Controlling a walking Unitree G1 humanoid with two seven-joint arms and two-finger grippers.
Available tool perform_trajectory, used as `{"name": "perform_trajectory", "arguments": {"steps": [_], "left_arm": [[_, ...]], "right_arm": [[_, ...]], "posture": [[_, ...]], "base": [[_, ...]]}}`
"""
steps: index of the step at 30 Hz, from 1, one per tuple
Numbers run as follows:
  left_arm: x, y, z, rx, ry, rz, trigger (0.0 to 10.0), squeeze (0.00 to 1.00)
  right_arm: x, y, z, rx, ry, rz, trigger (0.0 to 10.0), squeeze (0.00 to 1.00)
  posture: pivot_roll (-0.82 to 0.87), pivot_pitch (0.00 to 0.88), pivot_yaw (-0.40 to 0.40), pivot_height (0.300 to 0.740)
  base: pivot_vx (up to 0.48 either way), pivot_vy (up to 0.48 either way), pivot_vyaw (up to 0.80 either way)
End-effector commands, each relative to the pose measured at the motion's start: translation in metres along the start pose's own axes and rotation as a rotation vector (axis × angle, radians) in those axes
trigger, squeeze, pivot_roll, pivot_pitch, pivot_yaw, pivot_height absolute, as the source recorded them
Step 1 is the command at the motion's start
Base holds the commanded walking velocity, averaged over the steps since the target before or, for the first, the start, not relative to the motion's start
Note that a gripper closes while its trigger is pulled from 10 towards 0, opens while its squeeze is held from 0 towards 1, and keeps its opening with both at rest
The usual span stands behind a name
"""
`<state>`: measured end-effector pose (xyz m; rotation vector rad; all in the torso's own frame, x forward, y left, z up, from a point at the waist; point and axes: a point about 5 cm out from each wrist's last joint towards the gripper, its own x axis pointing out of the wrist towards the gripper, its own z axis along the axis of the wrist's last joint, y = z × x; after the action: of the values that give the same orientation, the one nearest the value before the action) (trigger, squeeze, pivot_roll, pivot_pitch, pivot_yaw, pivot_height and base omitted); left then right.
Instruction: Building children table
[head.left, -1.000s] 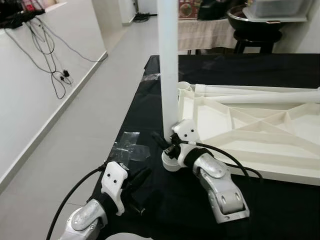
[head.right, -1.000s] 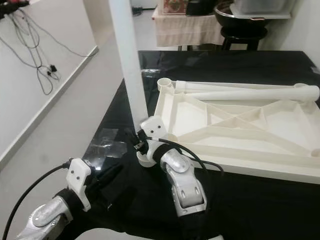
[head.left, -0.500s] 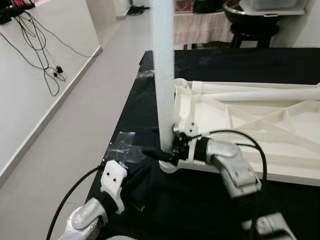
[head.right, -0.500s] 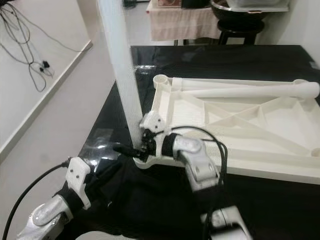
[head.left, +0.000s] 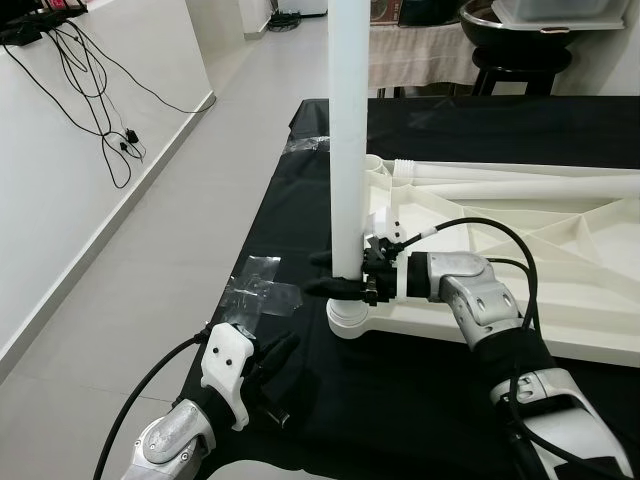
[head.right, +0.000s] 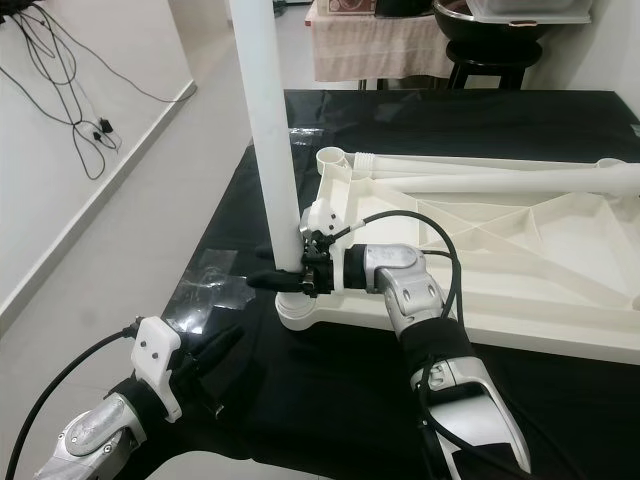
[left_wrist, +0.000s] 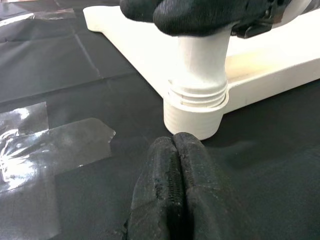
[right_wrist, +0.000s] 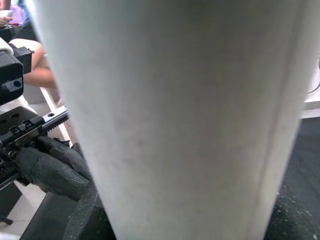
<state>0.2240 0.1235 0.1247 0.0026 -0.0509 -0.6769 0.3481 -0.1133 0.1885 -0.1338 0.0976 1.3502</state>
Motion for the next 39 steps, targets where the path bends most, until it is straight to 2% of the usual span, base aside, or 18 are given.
{"name": "perform_trajectory", "arguments": {"steps": [1,7,9,10,11,12,13,17,21,22,27,28,31,33,34,35,36,39], "left_arm": [[-0.003,-0.001,-0.002,0.01,0.019,0.003,10.0,0.0],[-0.003,-0.001,0.0,0.008,0.018,0.002,10.0,0.0],[-0.005,0.0,0.0,0.008,0.018,0.002,10.0,0.0],[-0.005,0.0,0.0,0.008,0.018,0.002,10.0,0.0],[-0.005,0.001,0.001,0.009,0.017,0.003,10.0,0.0],[-0.005,0.001,0.001,0.009,0.017,0.003,10.0,0.0],[-0.006,0.004,0.001,0.011,0.019,0.004,10.0,0.0],[-0.005,0.006,0.0,0.01,0.022,-0.002,10.0,0.0],[-0.003,0.006,0.0,0.008,0.026,-0.018,10.0,0.0],[-0.003,0.007,0.0,0.011,0.023,-0.006,10.0,0.0],[-0.003,0.008,0.0,0.014,0.017,0.016,10.0,0.0],[-0.002,0.007,0.0,0.014,0.015,0.022,10.0,0.0],[-0.002,0.007,0.0,0.013,0.015,0.022,10.0,0.0],[-0.001,0.006,0.0,0.011,0.014,0.017,10.0,0.0],[-0.001,0.006,0.0,0.011,0.014,0.017,10.0,0.0],[0.0,0.006,0.0,0.01,0.014,0.015,10.0,0.0],[0.0,0.005,-0.001,0.01,0.013,0.014,10.0,0.0],[0.0,0.005,-0.001,0.01,0.013,0.014,10.0,0.0]], "right_arm": [[0.003,0.002,-0.001,0.026,-0.025,0.015,0.0,0.0],[-0.013,0.0,-0.008,-0.022,-0.018,-0.18,0.0,0.0],[-0.017,0.005,-0.024,0.039,-0.014,-0.532,0.0,0.0],[-0.017,0.005,-0.024,0.039,-0.014,-0.532,0.0,0.0],[-0.016,0.012,-0.036,0.084,0.004,-0.795,0.0,0.0],[-0.016,0.012,-0.036,0.084,0.004,-0.795,0.0,0.0],[0.001,0.049,-0.049,0.027,0.083,-0.943,0.0,0.0],[0.01,0.056,-0.047,0.01,0.085,-0.915,0.0,0.0],[0.014,0.05,-0.049,0.038,0.078,-0.871,0.0,0.0],[0.016,0.048,-0.048,0.06,0.058,-0.843,10.0,0.0],[0.02,0.05,-0.044,0.091,0.015,-0.805,10.0,0.0],[0.026,0.053,-0.037,0.104,-0.039,-0.685,10.0,1.0],[0.029,0.056,-0.028,0.085,-0.078,-0.578,10.0,1.0],[0.027,0.055,-0.013,0.009,-0.102,-0.328,10.0,1.0],[0.027,0.055,-0.013,0.009,-0.102,-0.328,10.0,1.0],[0.023,0.05,-0.011,-0.034,-0.073,-0.237,10.0,0.32],[0.019,0.042,-0.01,-0.049,-0.044,-0.159,10.0,0.0],[0.016,0.037,-0.01,-0.053,-0.027,-0.118,10.0,0.0]], "posture": [[-0.01,0.155,0.073,0.74],[-0.02,0.169,0.067,0.74],[-0.02,0.175,0.058,0.74],[-0.02,0.175,0.058,0.74],[-0.03,0.179,0.057,0.74],[-0.03,0.179,0.057,0.74],[-0.04,0.177,0.089,0.74],[-0.04,0.169,0.093,0.74],[-0.03,0.165,0.077,0.74],[-0.03,0.162,0.076,0.74],[-0.03,0.157,0.073,0.74],[-0.02,0.154,0.069,0.74],[-0.02,0.15,0.069,0.74],[-0.02,0.146,0.065,0.74],[-0.02,0.146,0.065,0.74],[-0.02,0.144,0.066,0.74],[-0.01,0.143,0.062,0.74],[-0.01,0.142,0.061,0.74]], "base": [[0.0,0.0,0.0],[0.0,0.0,0.0],[0.0,0.0,0.0],[0.0,0.0,0.0],[0.0,0.0,0.0],[0.0,0.0,0.0],[0.0,0.0,0.0],[0.0,0.0,0.0],[0.0,0.0,0.0],[0.0,0.0,0.0],[0.0,0.0,0.0],[0.0,0.0,0.0],[0.0,0.0,0.0],[0.0,0.0,0.0],[0.0,0.0,0.0],[0.0,0.0,0.0],[0.0,0.0,0.0],[0.0,0.0,0.0]]}}
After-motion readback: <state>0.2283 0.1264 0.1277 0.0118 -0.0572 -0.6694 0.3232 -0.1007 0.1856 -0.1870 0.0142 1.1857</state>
